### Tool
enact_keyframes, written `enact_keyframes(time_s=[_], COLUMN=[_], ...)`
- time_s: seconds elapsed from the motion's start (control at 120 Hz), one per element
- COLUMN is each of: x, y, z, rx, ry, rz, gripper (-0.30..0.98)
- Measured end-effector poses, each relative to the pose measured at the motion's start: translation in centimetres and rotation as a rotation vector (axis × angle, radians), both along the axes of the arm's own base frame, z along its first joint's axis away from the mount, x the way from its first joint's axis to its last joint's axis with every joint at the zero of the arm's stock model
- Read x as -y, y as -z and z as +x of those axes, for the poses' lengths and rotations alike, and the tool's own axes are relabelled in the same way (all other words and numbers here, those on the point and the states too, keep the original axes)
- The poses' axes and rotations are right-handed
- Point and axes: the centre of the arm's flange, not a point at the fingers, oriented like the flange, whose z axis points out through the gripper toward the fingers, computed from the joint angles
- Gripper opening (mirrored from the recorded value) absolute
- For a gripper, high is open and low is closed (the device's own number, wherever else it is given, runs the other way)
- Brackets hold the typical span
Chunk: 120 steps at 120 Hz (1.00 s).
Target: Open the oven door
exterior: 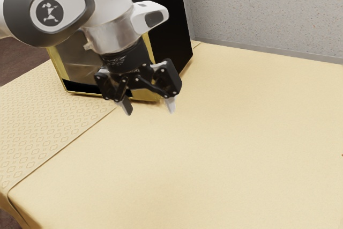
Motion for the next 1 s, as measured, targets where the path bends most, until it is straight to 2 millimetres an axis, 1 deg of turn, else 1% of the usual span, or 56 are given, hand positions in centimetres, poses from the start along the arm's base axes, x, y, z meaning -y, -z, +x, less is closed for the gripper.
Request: enact_keyframes(time_s=[0.092,0.117,0.15,0.167,0.183,0.233,0.258,0.292,0.342,0.367,0.392,0.425,0.483,0.508,0.625,0.7,0.808,0.925,1.0], x=[-0.2,-1.2,-3.4,-5.1,-7.3,-14.6,-18.3,-23.0,-29.3,-31.7,-33.3,-33.9,-32.9,-32.9,-35.8,-36.8,-37.7,-38.6,-40.1], y=[-0.8,-0.4,-0.2,-0.3,-0.7,-2.0,-2.6,-3.1,-3.3,-3.0,-2.7,-2.2,-1.3,-1.0,0.1,1.0,0.9,1.9,2.3], z=[-0.7,-0.1,0.9,1.7,2.5,5.1,5.9,6.2,5.6,5.5,5.5,6.2,8.5,9.5,12.5,14.5,15.2,15.7,15.3], rx=[-0.003,-0.011,-0.008,0.004,0.023,0.097,0.135,0.175,0.223,0.241,0.258,0.275,0.299,0.314,0.392,0.434,0.471,0.478,0.486], ry=[-0.228,-0.305,-0.419,-0.487,-0.559,-0.781,-0.886,-1.016,-1.191,-1.258,-1.306,-1.339,-1.353,-1.361,-1.435,-1.462,-1.493,-1.535,-1.573], rz=[-0.037,-0.047,-0.064,-0.077,-0.089,-0.116,-0.125,-0.136,-0.149,-0.155,-0.165,-0.184,-0.217,-0.23,-0.275,-0.302,-0.361,-0.384,-0.39], gripper=[0.68,0.68,0.68,0.68,0.68,0.68,0.68,0.69,0.69,0.69,0.69,0.69,0.69,0.69,0.69,0.69,0.69,0.69,0.69])
